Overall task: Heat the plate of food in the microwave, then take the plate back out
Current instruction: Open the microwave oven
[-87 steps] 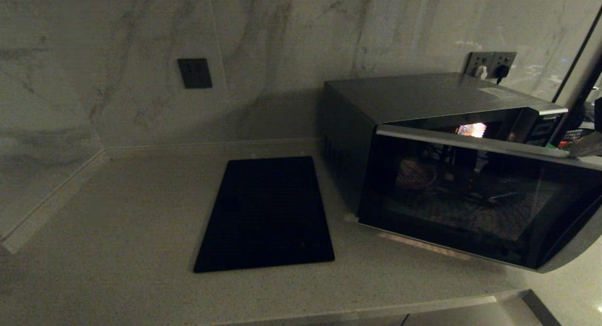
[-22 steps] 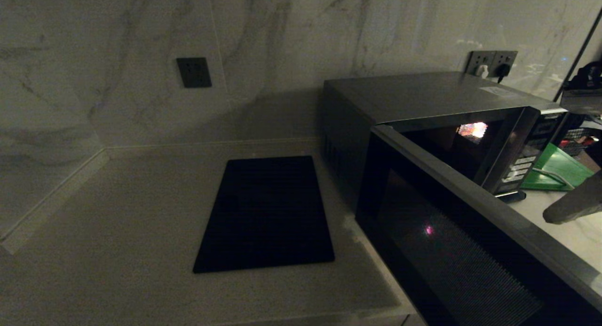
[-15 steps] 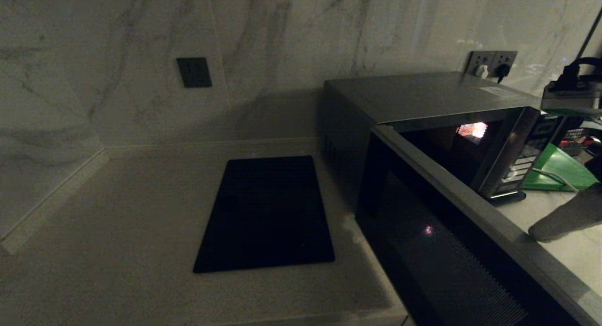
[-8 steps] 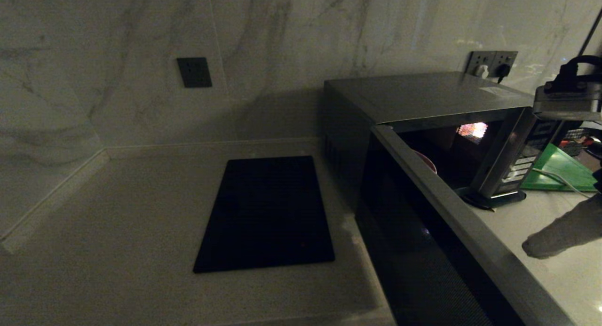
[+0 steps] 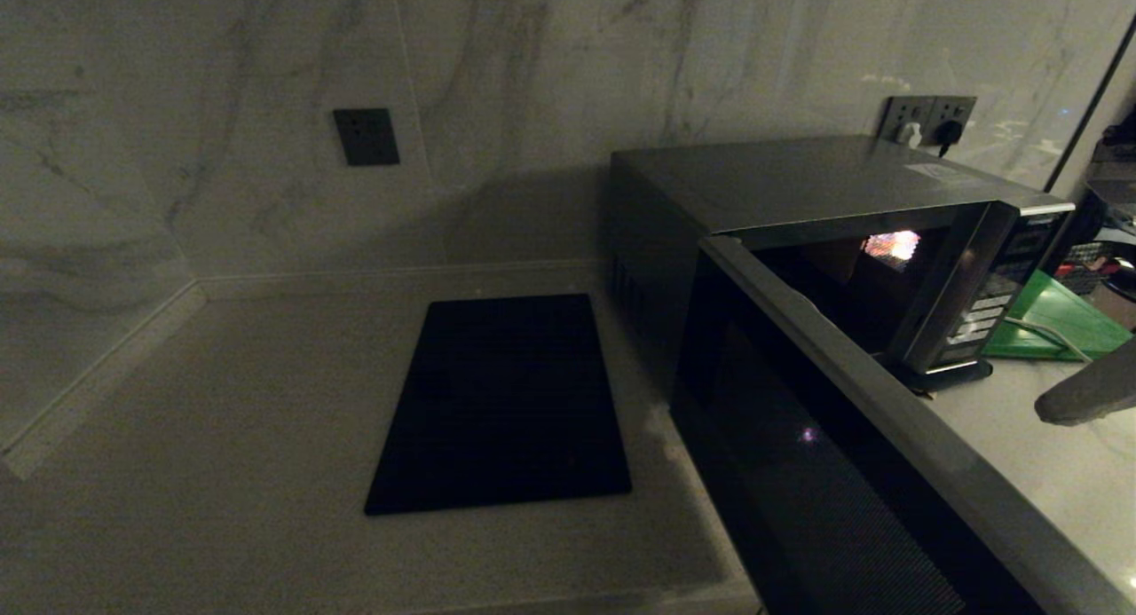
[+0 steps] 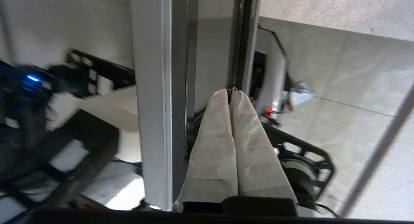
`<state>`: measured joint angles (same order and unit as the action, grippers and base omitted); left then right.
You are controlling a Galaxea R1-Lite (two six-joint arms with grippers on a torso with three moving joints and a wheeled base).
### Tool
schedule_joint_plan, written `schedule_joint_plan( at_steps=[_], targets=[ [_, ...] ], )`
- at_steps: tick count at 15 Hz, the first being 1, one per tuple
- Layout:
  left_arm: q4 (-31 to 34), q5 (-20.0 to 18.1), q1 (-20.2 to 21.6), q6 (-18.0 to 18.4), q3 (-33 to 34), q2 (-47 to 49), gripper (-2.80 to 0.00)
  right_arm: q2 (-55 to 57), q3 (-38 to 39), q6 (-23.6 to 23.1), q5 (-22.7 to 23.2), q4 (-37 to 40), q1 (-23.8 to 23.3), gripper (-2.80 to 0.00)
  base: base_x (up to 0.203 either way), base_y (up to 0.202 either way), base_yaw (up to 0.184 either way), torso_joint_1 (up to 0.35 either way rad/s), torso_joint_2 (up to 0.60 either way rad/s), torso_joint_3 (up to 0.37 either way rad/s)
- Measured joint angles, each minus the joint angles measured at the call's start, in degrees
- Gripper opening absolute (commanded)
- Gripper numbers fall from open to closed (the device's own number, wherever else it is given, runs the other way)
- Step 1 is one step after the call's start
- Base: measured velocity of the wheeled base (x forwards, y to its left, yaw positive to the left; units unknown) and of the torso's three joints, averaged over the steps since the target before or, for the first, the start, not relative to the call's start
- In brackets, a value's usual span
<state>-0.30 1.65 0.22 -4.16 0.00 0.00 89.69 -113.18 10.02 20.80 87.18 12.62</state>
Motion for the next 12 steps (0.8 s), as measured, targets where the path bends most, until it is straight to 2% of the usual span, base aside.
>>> schedule_joint_plan(
  at_steps=[3, 6, 7, 8, 9, 11, 12],
  targets=[
    [0.0, 0.0, 0.0, 0.0, 0.0, 0.0, -2.8, 0.0, 0.1, 0.0, 1.3, -0.7, -5.2, -2.8, 0.0, 0.0, 0.0, 0.0, 0.0, 0.0],
    [0.0, 0.0, 0.0, 0.0, 0.0, 0.0, -2.8, 0.5, 2.3, 0.4, 1.5, -5.6, -13.1, -2.8, 0.0, 0.0, 0.0, 0.0, 0.0, 0.0],
    [0.0, 0.0, 0.0, 0.0, 0.0, 0.0, -2.8, 1.0, 3.4, 2.0, 1.9, -7.6, -15.2, -2.8, 0.0, 0.0, 0.0, 0.0, 0.0, 0.0],
    [0.0, 0.0, 0.0, 0.0, 0.0, 0.0, -2.8, 1.9, 4.4, 6.0, 2.4, -10.5, -16.6, -2.8, 0.0, 0.0, 0.0, 0.0, 0.0, 0.0],
    [0.0, 0.0, 0.0, 0.0, 0.0, 0.0, -2.8, 2.9, 5.4, 11.2, 2.6, -14.6, -17.2, 0.0, 0.0, 0.0, 0.0, 0.0, 0.0, 0.0],
    [0.0, 0.0, 0.0, 0.0, 0.0, 0.0, -2.8, 5.9, 6.8, 21.7, 3.0, -23.1, -17.8, 0.0, 0.0, 0.0, 0.0, 0.0, 0.0, 0.0],
    [0.0, 0.0, 0.0, 0.0, 0.0, 0.0, -2.8, 7.5, 7.2, 25.5, 3.3, -26.6, -17.9, 0.0, 0.0, 0.0, 0.0, 0.0, 0.0, 0.0]
  ],
)
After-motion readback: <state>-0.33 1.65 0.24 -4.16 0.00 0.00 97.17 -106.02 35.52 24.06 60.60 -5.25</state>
